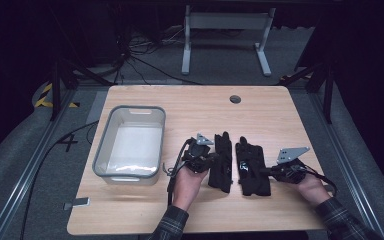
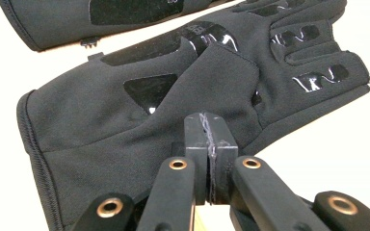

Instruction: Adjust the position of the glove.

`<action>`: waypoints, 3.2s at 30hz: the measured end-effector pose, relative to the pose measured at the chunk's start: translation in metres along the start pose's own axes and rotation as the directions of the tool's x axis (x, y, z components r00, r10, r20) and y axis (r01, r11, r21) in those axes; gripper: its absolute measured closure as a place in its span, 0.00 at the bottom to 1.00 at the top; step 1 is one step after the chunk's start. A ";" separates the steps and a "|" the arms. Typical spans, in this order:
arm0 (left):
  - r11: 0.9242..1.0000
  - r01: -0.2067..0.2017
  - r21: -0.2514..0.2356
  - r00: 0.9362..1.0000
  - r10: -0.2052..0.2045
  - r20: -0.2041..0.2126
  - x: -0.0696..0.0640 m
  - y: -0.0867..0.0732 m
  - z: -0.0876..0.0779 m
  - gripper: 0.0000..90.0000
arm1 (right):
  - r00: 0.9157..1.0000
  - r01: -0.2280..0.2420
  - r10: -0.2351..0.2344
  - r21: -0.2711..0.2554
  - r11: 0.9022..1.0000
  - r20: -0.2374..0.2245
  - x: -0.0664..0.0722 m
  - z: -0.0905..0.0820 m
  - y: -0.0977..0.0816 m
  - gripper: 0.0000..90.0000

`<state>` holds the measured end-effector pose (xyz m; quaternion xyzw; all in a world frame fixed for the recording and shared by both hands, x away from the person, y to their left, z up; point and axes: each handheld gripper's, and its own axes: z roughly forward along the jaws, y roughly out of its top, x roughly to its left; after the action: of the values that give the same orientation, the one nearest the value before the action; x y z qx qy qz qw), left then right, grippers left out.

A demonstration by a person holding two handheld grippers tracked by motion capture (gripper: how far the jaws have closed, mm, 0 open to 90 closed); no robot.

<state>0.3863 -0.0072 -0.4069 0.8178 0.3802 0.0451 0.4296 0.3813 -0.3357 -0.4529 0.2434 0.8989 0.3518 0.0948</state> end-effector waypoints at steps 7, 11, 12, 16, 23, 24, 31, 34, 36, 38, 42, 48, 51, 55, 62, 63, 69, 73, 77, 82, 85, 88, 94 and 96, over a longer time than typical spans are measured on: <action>1.000 -0.006 -0.012 1.000 0.006 0.017 -0.003 0.004 0.000 0.97 | 1.000 -0.004 0.004 -0.010 1.000 -0.011 -0.002 0.004 0.003 1.00; 1.000 -0.007 -0.025 1.000 0.008 0.026 -0.005 0.006 0.000 0.97 | 1.000 -0.007 0.007 -0.013 1.000 -0.018 -0.003 0.006 0.004 1.00; 1.000 -0.007 -0.026 0.999 0.008 0.031 -0.006 0.007 0.000 0.97 | 1.000 -0.007 0.007 -0.014 1.000 -0.019 -0.004 0.006 0.005 1.00; 0.999 -0.005 -0.040 0.999 0.007 0.036 -0.007 0.009 0.000 0.97 | 1.000 -0.012 0.012 -0.017 1.000 -0.023 -0.004 0.007 0.005 1.00; 0.998 -0.024 -0.057 0.999 0.026 0.043 -0.013 0.018 0.001 0.97 | 1.000 -0.015 0.014 -0.019 1.000 -0.025 -0.004 0.008 0.006 1.00; 0.998 -0.023 -0.058 0.999 0.026 0.044 -0.014 0.019 0.001 0.97 | 1.000 -0.014 0.013 -0.020 1.000 -0.026 -0.005 0.008 0.006 1.00; 0.998 -0.032 -0.050 0.998 0.035 0.054 -0.019 0.023 0.007 0.97 | 0.999 -0.011 0.010 -0.021 1.000 -0.034 -0.003 0.012 0.010 1.00; 0.998 -0.038 -0.046 0.997 0.041 0.063 -0.021 0.025 0.011 0.97 | 0.999 0.004 -0.005 -0.019 1.000 -0.038 0.000 0.014 0.012 1.00; 0.998 -0.043 -0.047 0.996 0.047 0.072 -0.023 0.027 0.014 0.97 | 0.999 0.011 -0.012 -0.018 1.000 -0.040 0.001 0.016 0.014 1.00; 0.998 -0.053 -0.043 0.996 0.056 0.076 -0.025 0.030 0.016 0.97 | 0.999 0.018 -0.019 -0.021 1.000 -0.045 0.001 0.018 0.016 1.00; 0.997 -0.069 -0.040 0.993 0.073 0.089 -0.030 0.037 0.022 0.97 | 0.998 0.014 -0.015 -0.025 1.000 -0.053 0.000 0.019 0.017 1.00; 0.996 -0.088 -0.026 0.989 0.091 0.116 -0.035 0.044 0.034 0.97 | 0.999 0.016 -0.017 -0.026 1.000 -0.050 0.001 0.019 0.017 1.00; 0.995 -0.102 -0.012 0.984 0.103 0.145 -0.040 0.046 0.045 0.97 | 0.999 0.017 -0.018 -0.027 0.999 -0.050 0.001 0.019 0.016 1.00; 0.994 -0.108 0.002 0.980 0.106 0.170 -0.045 0.047 0.059 0.97 | 0.998 0.028 -0.029 -0.030 0.999 -0.046 0.001 0.019 0.016 1.00; 0.994 -0.110 0.017 0.976 0.105 0.191 -0.051 0.044 0.075 0.97 | 0.999 0.028 -0.029 -0.058 0.998 -0.023 -0.003 0.009 0.015 1.00; 0.994 -0.104 0.019 0.976 0.098 0.195 -0.051 0.043 0.076 0.97 | 1.000 0.018 -0.019 -0.068 0.998 -0.015 -0.006 0.004 0.014 1.00; 0.994 -0.110 0.014 0.971 0.104 0.214 -0.052 0.042 0.081 0.93 | 0.999 -0.017 0.020 -0.077 0.997 0.029 -0.017 -0.009 0.007 1.00; 0.992 -0.127 -0.001 0.973 0.125 0.194 -0.052 0.043 0.077 0.82 | 0.999 -0.026 0.029 -0.090 0.996 0.031 -0.021 -0.012 0.005 1.00; 0.991 -0.133 -0.001 0.976 0.131 0.176 -0.046 0.043 0.069 0.77 | 0.999 -0.027 0.031 -0.099 0.995 0.037 -0.021 -0.016 0.005 1.00; 0.993 -0.117 -0.001 0.980 0.116 0.164 -0.034 0.037 0.055 0.92 | 0.998 -0.045 0.049 -0.128 0.991 0.028 -0.023 -0.022 0.006 1.00; 0.994 -0.110 0.012 0.981 0.106 0.163 -0.028 0.032 0.051 0.99 | 0.999 -0.046 0.048 -0.133 0.990 0.016 -0.021 -0.022 0.008 1.00; 0.994 -0.102 0.045 0.984 0.094 0.152 -0.022 0.020 0.050 0.99 | 0.999 -0.040 0.039 -0.134 0.990 -0.007 -0.018 -0.015 0.014 1.00; 0.992 -0.102 0.079 0.984 0.089 0.153 -0.018 0.008 0.056 0.99 | 1.000 -0.020 0.019 -0.131 0.991 -0.010 -0.019 -0.003 0.028 1.00; 0.991 -0.102 0.087 0.983 0.087 0.161 -0.019 0.007 0.060 0.99 | 1.000 -0.016 0.015 -0.125 0.992 -0.006 -0.020 0.001 0.030 1.00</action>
<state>0.4011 -0.0620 -0.4351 0.8554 0.3077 -0.0172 0.4162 0.4099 -0.3268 -0.4332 0.2430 0.8735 0.4087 0.1048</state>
